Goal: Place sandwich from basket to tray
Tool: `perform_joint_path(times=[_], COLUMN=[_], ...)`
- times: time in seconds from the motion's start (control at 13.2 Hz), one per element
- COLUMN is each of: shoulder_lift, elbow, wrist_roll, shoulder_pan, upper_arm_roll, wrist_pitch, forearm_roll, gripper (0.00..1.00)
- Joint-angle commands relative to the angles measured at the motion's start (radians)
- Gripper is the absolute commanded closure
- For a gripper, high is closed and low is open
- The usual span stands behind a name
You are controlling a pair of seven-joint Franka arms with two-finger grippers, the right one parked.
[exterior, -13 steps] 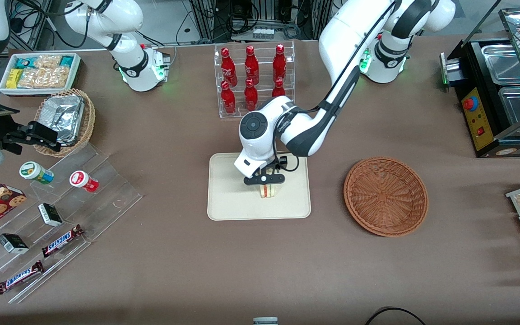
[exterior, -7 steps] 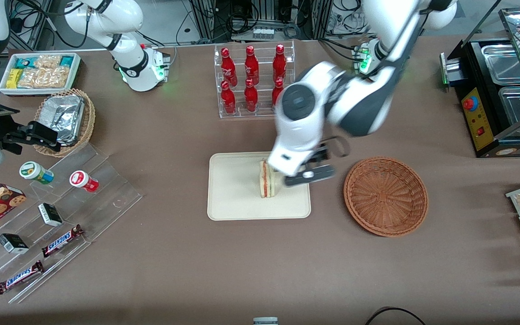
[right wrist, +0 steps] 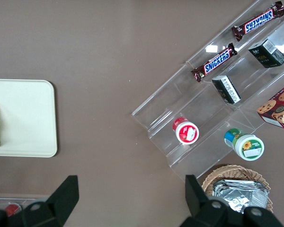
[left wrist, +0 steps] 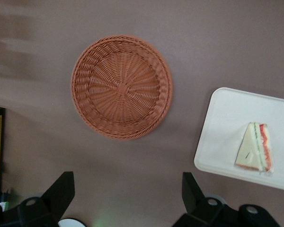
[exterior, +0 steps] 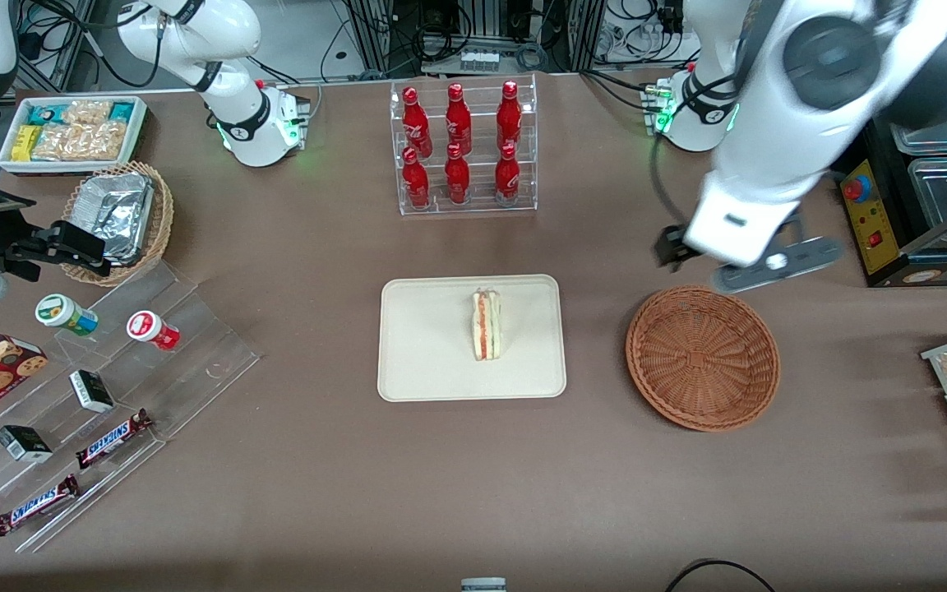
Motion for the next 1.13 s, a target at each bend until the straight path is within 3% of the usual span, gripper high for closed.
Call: perform_joint_path(times=[0.0,0.23,0.53,1.06], shoulder_lift=[-0.137,-0.206,-0.251,-0.225], elbow=[-0.144,-0.225,-0.241,-0.186], wrist_roll=[0.131,0.301,0.502,0.534], shoulder_pan=[0.092,0.166,0.279,0.26], upper_arm_roll=[-0.013,0.002,0.051,0.061], wrist_pitch=[0.018,0.024,0.013,0.01], forearm_roll=[-0.053,-0.06,-0.127,-0.086], gripper=[0.0,0.0,0.0,0.0])
